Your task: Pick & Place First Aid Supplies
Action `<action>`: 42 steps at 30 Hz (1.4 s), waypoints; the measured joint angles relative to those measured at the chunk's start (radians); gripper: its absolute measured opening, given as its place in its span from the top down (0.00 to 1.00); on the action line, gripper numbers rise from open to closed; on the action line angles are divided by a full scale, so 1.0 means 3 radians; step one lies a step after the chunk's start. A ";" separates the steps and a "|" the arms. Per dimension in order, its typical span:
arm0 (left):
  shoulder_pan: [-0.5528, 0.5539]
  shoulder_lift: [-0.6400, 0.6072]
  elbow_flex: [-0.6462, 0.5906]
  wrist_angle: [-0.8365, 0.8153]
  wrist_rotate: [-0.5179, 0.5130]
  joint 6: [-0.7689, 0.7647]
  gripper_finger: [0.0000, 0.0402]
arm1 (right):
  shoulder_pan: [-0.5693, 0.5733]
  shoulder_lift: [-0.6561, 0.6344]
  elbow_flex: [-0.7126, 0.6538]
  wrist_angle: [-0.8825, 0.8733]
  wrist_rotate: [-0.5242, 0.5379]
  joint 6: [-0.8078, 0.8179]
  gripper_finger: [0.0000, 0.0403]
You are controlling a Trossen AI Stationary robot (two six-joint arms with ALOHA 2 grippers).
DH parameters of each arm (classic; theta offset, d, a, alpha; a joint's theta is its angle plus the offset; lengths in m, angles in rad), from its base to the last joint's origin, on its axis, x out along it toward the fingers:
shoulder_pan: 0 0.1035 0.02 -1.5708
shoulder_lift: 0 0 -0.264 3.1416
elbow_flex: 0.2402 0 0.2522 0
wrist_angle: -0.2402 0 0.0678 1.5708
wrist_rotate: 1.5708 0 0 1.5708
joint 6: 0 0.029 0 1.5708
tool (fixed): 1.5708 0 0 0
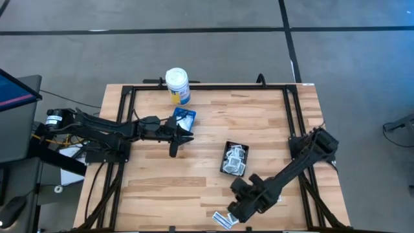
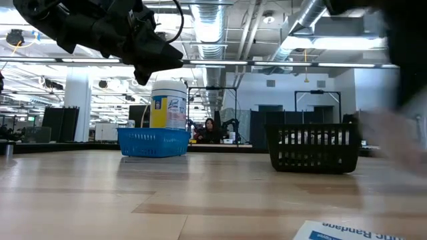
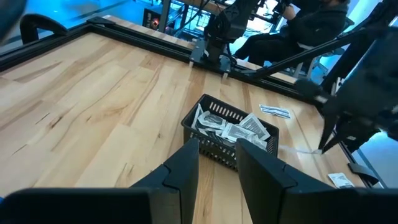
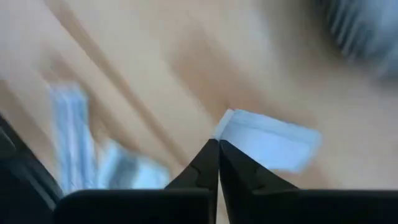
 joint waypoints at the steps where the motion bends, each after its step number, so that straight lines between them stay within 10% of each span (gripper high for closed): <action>1: 0.0001 0.0000 0.0000 0.0001 0.0000 -0.0007 0.73 | -0.0007 -0.0049 0.0010 0.0034 0.0264 -0.0122 1.00; 6: -0.0034 0.0001 0.0000 0.0031 0.0077 -0.0008 0.73 | -0.0065 -0.0335 0.0030 0.0774 0.1145 -0.1187 0.99; 15: -0.0206 0.0001 0.0000 0.0455 0.0450 0.0028 0.73 | -0.0361 -0.0690 0.0010 0.1177 0.1729 -0.3131 1.00; 31: -0.0342 0.0001 0.0000 0.0572 0.0463 0.0494 0.73 | -0.1157 -0.0650 -0.0471 0.1896 0.0388 -0.3352 1.00; 42: -0.0291 0.0288 -0.0001 0.0550 0.1173 0.0610 0.73 | -0.1313 -0.0646 -0.0511 0.2269 -0.0359 -0.3774 1.00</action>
